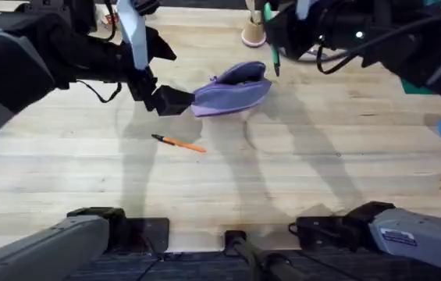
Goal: Unzip the bag, pick up the pens from the table one at a time and place them inside, then zip the bag closed.
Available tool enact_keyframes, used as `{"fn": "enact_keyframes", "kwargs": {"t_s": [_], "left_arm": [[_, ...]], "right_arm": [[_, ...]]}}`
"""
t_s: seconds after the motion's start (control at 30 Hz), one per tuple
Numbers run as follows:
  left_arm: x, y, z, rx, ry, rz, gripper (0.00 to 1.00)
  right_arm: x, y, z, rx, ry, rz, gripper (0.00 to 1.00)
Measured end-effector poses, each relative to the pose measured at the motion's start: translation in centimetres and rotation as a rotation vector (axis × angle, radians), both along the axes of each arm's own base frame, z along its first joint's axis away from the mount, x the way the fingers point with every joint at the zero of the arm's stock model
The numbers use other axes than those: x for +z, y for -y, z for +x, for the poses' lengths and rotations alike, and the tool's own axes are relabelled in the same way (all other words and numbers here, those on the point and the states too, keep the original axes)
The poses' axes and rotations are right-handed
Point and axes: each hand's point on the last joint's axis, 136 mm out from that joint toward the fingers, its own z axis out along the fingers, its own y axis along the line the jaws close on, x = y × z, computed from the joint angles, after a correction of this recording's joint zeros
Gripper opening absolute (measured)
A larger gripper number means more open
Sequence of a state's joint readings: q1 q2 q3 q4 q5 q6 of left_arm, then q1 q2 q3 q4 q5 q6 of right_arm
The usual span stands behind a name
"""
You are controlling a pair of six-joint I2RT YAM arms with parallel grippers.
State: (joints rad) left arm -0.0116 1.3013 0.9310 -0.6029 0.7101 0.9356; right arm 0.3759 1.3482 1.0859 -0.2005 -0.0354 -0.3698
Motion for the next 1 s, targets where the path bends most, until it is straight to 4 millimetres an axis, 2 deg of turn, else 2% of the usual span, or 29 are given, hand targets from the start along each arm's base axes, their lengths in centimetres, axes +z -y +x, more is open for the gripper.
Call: {"fn": "enact_keyframes", "kwargs": {"t_s": [0.33,0.53,0.77,1.0], "left_arm": [[0.0,0.0,0.0,0.000,0.000,0.000,0.994],[-0.1,-0.1,0.0,0.004,0.000,0.005,0.993],[-0.2,-0.2,0.1,0.011,0.000,0.016,0.993],[-0.2,-0.3,0.1,0.013,0.001,0.018,0.993]], "right_arm": [[-2.2,-3.4,-0.9,0.388,0.160,-0.386,0.031],[-5.9,-5.2,-2.8,0.623,0.160,-0.591,0.031],[-8.0,-5.1,-3.1,0.742,0.168,-0.721,0.030],[-9.9,-4.0,-5.1,0.855,0.097,-0.803,0.030]]}}
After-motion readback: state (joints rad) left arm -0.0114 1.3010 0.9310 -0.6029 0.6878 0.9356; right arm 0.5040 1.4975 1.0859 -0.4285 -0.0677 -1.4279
